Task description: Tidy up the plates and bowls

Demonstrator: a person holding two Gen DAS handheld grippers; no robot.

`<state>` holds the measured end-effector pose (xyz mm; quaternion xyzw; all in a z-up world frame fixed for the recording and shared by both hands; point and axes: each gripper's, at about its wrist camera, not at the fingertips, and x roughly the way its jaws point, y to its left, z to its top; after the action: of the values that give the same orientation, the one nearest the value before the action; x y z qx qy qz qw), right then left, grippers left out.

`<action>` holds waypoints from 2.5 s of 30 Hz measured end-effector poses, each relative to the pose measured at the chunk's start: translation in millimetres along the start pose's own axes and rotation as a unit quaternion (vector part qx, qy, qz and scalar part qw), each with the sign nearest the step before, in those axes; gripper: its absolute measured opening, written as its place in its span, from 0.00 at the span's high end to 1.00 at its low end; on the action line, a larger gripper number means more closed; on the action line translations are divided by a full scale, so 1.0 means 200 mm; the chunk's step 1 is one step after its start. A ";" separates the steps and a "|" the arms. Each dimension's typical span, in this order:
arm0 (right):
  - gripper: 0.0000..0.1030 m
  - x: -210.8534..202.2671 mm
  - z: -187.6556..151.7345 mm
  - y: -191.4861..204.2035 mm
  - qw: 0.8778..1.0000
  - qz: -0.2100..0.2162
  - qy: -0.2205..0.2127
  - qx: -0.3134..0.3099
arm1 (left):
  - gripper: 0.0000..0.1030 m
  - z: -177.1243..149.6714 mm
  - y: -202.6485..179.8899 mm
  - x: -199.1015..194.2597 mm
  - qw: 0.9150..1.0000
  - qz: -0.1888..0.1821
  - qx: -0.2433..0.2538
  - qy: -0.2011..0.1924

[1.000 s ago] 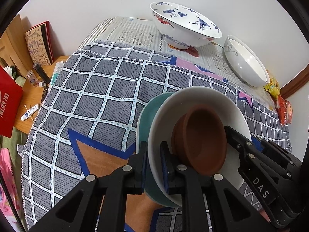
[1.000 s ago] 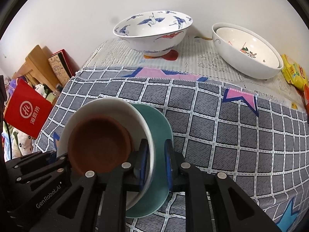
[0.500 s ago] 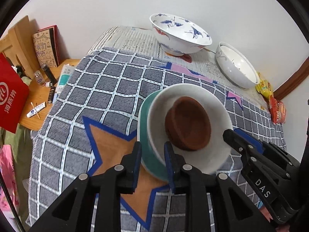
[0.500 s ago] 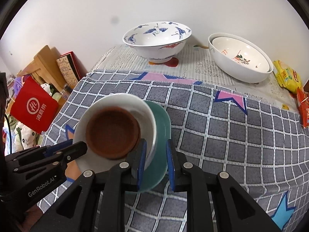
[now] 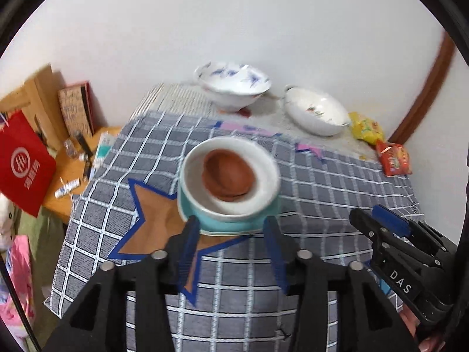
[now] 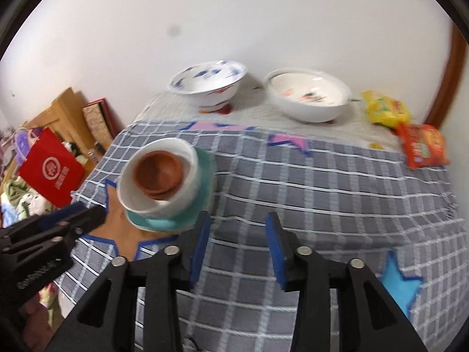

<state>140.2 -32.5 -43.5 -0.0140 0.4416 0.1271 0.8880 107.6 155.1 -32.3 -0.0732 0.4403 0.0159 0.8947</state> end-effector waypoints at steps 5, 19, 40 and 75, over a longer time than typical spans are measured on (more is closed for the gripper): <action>0.55 -0.20 -0.11 -0.20 0.998 -0.046 -0.024 0.024 | 0.54 -0.09 -0.19 -0.15 0.999 -0.005 0.018 -0.044; 0.21 -0.67 -0.41 -0.53 0.987 -0.124 -0.077 0.061 | 0.36 -0.34 -0.59 -0.39 0.995 0.003 0.059 -0.079; 0.19 -0.90 -0.56 -0.56 0.983 -0.129 -0.113 0.072 | 0.29 -0.44 -0.69 -0.64 0.990 0.029 0.063 -0.123; 0.19 -0.96 -0.56 -0.55 0.980 -0.129 -0.131 0.075 | 0.28 -0.46 -0.71 -0.63 0.990 0.035 0.064 -0.120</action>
<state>-32.3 -194.4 29.3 0.0123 0.3241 -0.0208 0.9457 -28.8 6.3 29.2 0.0025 0.3321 0.0279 0.9428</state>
